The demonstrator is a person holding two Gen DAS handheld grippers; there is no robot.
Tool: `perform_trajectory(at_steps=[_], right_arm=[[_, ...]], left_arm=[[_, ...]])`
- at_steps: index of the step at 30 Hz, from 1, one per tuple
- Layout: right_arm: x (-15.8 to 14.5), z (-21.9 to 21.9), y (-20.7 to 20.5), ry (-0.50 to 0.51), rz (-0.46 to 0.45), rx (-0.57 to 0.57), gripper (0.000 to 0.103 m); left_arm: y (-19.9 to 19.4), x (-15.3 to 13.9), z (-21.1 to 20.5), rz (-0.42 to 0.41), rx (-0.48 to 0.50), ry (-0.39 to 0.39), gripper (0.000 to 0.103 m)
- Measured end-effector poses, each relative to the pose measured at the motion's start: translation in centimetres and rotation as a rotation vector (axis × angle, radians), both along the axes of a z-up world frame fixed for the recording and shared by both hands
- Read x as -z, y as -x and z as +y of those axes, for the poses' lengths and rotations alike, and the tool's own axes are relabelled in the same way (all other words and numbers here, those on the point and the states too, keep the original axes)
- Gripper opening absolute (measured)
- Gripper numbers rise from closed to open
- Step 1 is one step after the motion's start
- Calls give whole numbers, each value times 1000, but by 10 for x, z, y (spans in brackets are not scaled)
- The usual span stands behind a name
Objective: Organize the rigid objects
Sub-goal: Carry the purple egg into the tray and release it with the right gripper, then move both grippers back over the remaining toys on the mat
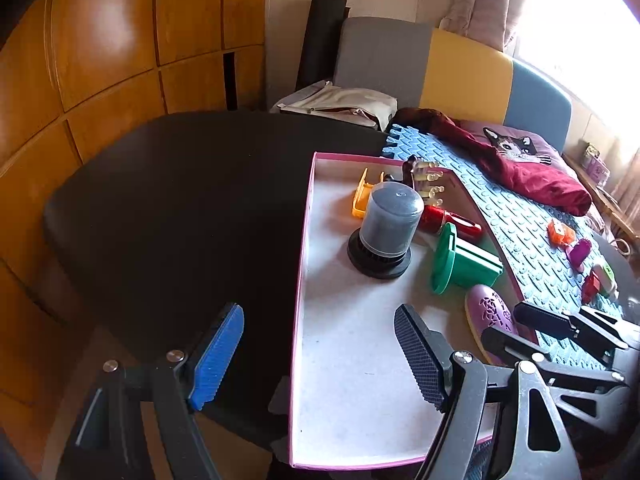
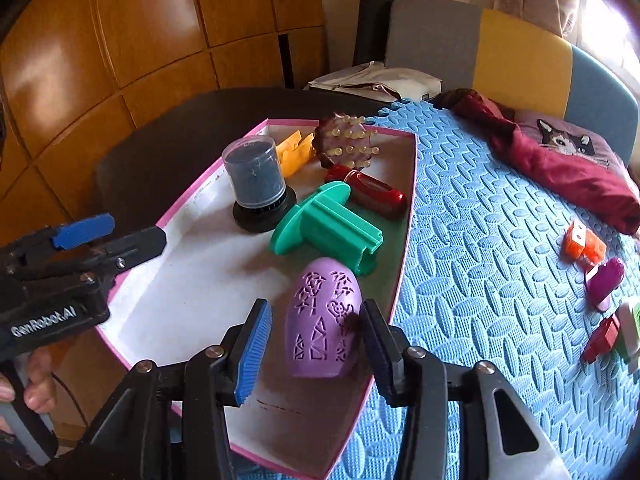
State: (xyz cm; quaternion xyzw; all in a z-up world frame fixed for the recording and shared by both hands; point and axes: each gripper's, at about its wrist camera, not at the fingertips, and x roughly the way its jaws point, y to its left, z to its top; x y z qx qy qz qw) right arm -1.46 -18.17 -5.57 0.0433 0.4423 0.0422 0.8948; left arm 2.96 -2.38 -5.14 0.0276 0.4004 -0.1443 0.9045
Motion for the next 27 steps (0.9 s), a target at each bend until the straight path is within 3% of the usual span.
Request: perform_trajectory(at_steps=[10, 17, 27], right_arm=[[-24, -21, 9, -49, -64, 55, 46], [-31, -50, 18, -5, -83, 123, 46], [-48, -142, 39, 60, -102, 316, 46]], left_arm=[[4, -4, -4, -17, 20, -11, 80], [7, -9, -7, -34, 38, -14, 80], [13, -20, -23, -69, 79, -31, 80]])
